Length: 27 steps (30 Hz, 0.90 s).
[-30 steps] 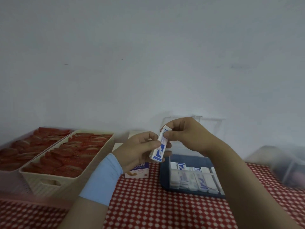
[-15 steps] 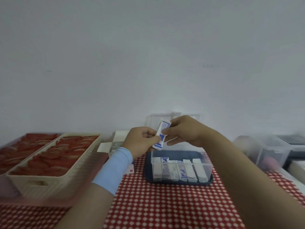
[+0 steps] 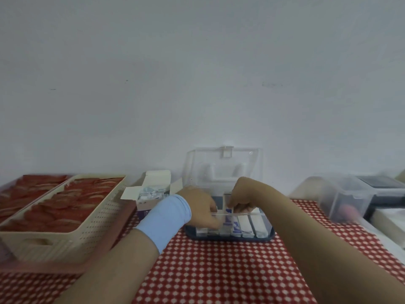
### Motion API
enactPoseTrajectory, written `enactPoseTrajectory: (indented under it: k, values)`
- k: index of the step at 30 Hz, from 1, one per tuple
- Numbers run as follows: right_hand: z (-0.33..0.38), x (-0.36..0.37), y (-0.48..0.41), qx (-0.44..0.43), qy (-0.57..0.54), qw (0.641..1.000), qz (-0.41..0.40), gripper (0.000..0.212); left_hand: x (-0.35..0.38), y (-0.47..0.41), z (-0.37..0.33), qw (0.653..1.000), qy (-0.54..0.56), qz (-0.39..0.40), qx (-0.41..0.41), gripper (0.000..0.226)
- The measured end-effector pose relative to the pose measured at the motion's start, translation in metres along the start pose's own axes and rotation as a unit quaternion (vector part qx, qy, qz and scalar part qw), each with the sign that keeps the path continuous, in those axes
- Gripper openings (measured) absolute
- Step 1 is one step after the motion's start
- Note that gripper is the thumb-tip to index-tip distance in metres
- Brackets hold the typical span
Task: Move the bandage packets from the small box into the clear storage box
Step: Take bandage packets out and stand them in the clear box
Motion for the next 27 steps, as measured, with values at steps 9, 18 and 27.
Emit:
enactPoseTrajectory:
  k: [9,18,27]
  values:
    - [-0.002,0.023,-0.016,0.047,0.019,0.998,0.027,0.017,0.023,-0.014,-0.002,0.998,-0.058,0.004,0.023,0.04]
    - [0.011,0.022,-0.014,-0.006,0.227,0.972,-0.058,0.028,0.024,-0.017,-0.003,0.997,-0.07,-0.016,0.022,0.041]
    - [0.013,0.032,-0.013,-0.015,0.308,0.951,-0.016,0.014,0.022,-0.012,-0.004,0.999,-0.047,-0.015,0.017,0.037]
Point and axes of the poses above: each hand's wrist, its own y-axis away from the middle knuckle, its own x-axis out of the palm, z = x × y, the point moved 7 cm from there along -y, towards the middle knuckle, and after that the axes turned 15 degrees about -y, right-handed, at the moved point
